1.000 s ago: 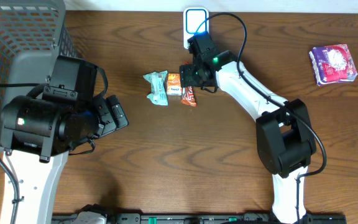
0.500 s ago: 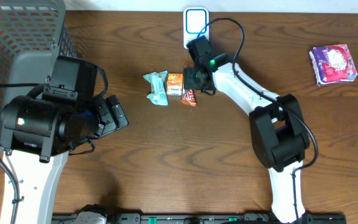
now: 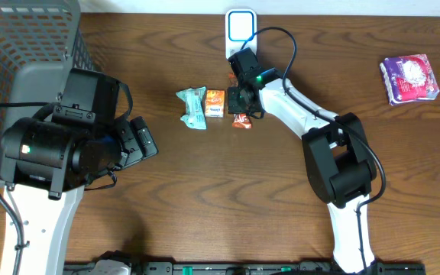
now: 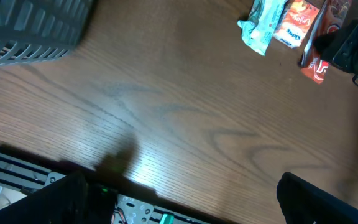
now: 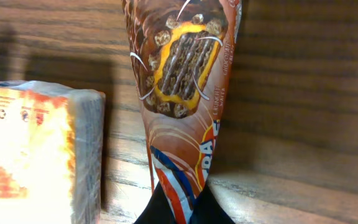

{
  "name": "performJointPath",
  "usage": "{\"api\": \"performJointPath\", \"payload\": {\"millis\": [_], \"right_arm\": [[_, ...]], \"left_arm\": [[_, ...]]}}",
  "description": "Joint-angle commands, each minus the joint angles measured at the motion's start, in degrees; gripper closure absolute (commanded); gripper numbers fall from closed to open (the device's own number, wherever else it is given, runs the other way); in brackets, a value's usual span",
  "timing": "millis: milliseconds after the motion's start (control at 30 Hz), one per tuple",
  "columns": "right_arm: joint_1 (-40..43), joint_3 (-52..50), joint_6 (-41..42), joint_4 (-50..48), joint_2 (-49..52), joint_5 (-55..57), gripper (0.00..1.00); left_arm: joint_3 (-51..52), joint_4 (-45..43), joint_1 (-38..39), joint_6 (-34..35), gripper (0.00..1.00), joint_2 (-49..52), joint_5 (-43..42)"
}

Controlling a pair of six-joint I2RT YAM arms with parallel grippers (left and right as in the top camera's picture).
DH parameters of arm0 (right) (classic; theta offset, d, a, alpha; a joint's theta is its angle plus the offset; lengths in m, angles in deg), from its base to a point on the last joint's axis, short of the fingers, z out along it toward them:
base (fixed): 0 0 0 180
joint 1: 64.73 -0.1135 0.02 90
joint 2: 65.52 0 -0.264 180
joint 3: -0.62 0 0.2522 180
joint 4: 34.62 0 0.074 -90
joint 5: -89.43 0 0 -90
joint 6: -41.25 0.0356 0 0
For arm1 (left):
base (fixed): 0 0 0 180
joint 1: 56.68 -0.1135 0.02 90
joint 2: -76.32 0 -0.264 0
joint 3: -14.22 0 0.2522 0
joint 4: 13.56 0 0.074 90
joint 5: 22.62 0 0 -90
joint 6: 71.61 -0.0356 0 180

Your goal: Scan the item barcode

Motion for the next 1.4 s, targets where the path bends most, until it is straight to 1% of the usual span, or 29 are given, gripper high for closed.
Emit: {"api": "performJointPath", "payload": {"millis": [0, 200, 333, 433, 533, 800, 1067, 1233, 1367], "right_arm": [[0.3, 2.0, -4.3, -2.8, -4.9, 4.2, 0.99], [0.2, 2.1, -11.5, -14.1, -7.2, 13.0, 0.99], [0.5, 2.0, -12.2, -19.1, -6.7, 18.7, 0.99], [0.8, 2.0, -12.2, -24.7, -6.1, 21.9, 0.99], [1.5, 1.9, -12.2, -29.9, -4.7, 22.4, 0.99], [3.0, 1.9, -12.2, -36.9, 1.3, 22.0, 0.99], [3.5, 1.9, -12.2, -39.0, -0.2, 22.1, 0.99], [5.7, 1.9, -12.2, -34.3, -3.7, 24.8, 0.99], [8.8, 1.9, -12.2, -27.9, -6.7, 31.0, 0.99]], "left_arm": [[-0.1, 0.1, -0.2, 0.3, 0.02, 0.1, 0.7], [-0.1, 0.1, -0.2, 0.3, 0.02, 0.1, 0.7], [-0.1, 0.1, -0.2, 0.3, 0.02, 0.1, 0.7], [-0.1, 0.1, -0.2, 0.3, 0.02, 0.1, 0.7], [-0.1, 0.1, -0.2, 0.3, 0.02, 0.1, 0.7], [-0.1, 0.1, -0.2, 0.3, 0.02, 0.1, 0.7], [-0.1, 0.1, -0.2, 0.3, 0.02, 0.1, 0.7], [-0.1, 0.1, -0.2, 0.3, 0.02, 0.1, 0.7], [-0.1, 0.1, -0.2, 0.3, 0.02, 0.1, 0.7]]}}
